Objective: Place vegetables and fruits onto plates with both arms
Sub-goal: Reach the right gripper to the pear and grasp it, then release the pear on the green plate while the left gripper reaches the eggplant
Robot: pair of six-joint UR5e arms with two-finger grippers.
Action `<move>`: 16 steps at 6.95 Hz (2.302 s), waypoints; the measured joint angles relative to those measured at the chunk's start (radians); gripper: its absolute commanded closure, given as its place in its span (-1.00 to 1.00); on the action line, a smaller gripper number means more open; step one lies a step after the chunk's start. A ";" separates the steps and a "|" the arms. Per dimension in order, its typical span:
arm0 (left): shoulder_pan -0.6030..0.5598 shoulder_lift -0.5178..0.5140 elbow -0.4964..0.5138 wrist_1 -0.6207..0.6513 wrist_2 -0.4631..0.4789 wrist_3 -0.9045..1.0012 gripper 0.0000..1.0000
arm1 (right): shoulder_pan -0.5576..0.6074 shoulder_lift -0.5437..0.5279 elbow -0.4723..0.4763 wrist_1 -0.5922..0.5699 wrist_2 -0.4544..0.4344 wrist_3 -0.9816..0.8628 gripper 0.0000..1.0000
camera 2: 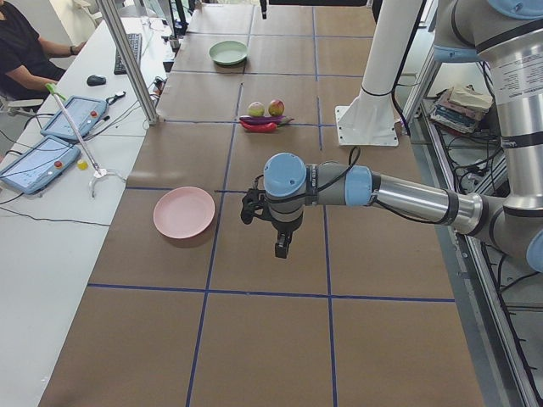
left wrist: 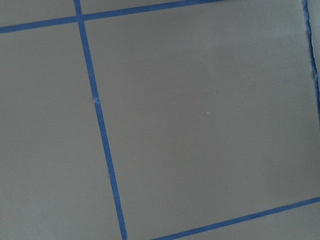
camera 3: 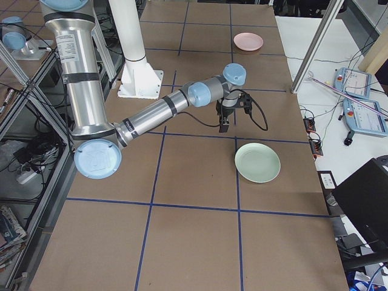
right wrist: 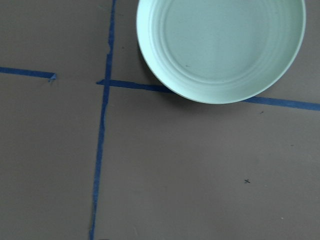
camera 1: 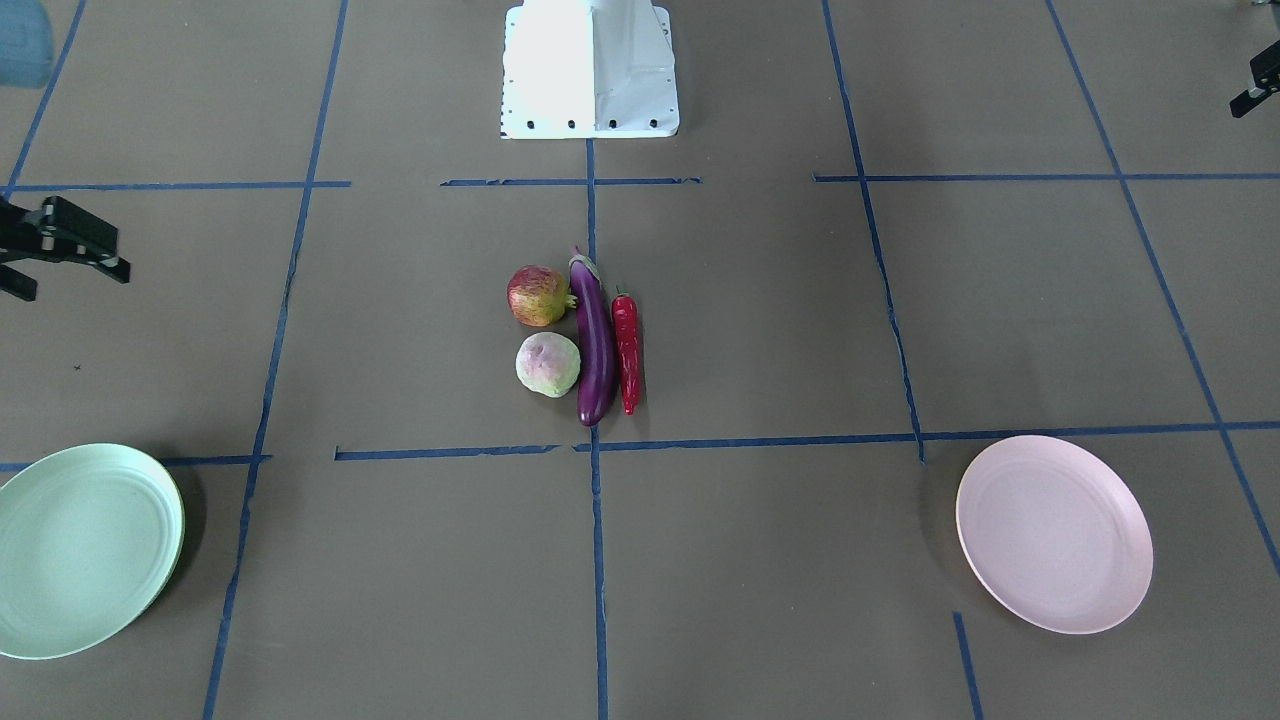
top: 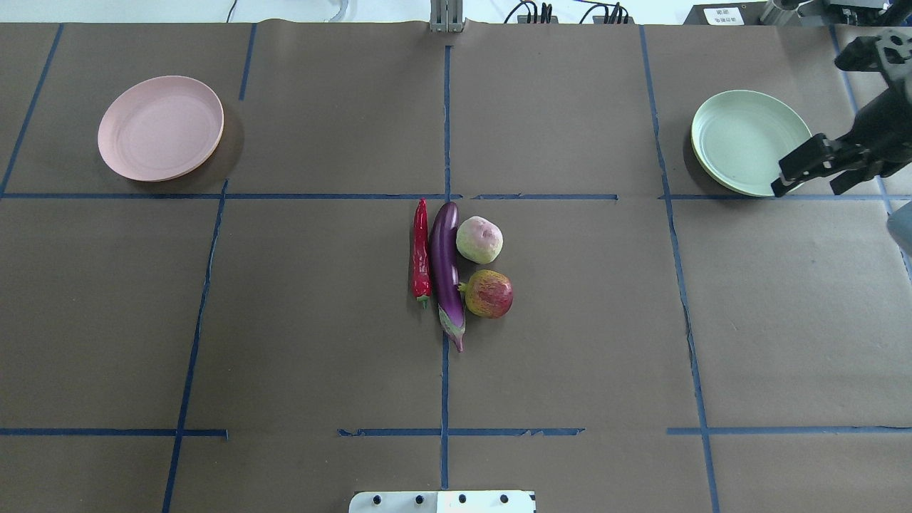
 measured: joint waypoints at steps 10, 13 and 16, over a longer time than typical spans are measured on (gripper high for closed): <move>0.042 -0.002 0.000 -0.025 0.001 -0.099 -1.00 | -0.675 0.429 -0.301 0.255 -0.683 1.084 -0.98; 0.047 -0.002 0.001 -0.026 0.002 -0.123 -1.00 | -0.685 0.417 -0.297 0.244 -0.686 1.086 -0.39; 0.048 -0.003 -0.001 -0.026 0.000 -0.133 -1.00 | -0.675 0.409 -0.285 0.243 -0.688 1.088 1.00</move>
